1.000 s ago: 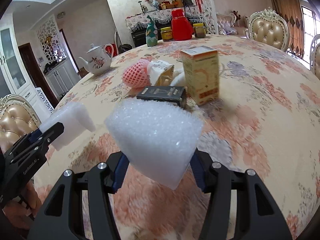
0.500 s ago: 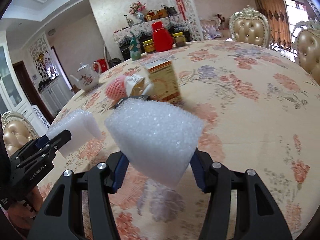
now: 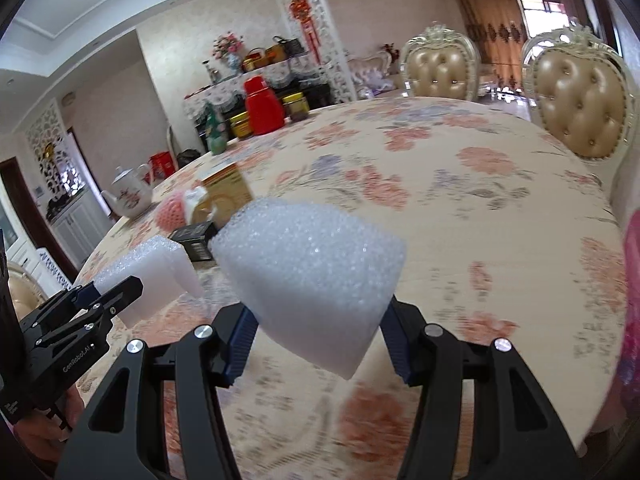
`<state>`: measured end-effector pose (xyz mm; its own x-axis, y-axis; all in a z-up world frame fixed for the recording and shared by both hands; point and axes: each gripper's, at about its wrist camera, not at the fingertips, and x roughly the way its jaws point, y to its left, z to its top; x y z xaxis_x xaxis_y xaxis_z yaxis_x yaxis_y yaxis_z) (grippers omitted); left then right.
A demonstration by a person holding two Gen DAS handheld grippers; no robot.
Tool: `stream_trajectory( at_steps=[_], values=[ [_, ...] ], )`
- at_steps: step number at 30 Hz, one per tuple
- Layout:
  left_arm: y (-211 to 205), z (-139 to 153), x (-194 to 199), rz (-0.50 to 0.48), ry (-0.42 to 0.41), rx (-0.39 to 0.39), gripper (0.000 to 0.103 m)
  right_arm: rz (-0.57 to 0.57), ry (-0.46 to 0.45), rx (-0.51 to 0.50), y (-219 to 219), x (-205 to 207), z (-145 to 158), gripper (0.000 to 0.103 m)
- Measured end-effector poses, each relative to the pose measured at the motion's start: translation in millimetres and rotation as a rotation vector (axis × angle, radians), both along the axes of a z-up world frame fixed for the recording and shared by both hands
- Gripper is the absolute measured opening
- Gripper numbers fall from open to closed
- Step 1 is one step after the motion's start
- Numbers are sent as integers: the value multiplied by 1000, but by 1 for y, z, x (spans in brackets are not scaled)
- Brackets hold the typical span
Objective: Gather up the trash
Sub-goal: 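Carry both white foam blocks in both tools over the wastebasket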
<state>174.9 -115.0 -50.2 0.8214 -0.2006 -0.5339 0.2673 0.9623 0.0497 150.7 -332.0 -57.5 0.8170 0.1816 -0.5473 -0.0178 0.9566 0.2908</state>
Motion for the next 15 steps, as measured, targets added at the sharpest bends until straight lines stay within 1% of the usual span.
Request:
stream_trajectory(
  at_steps=[7,15],
  values=[
    [-54,-1,-1,-112,5,-6,37,-74,-21,-21,-43,-24,0,55],
    [-129,0,-6,-260,10,-27,37,-211,-49,-66,-110,-69,0,55]
  ],
)
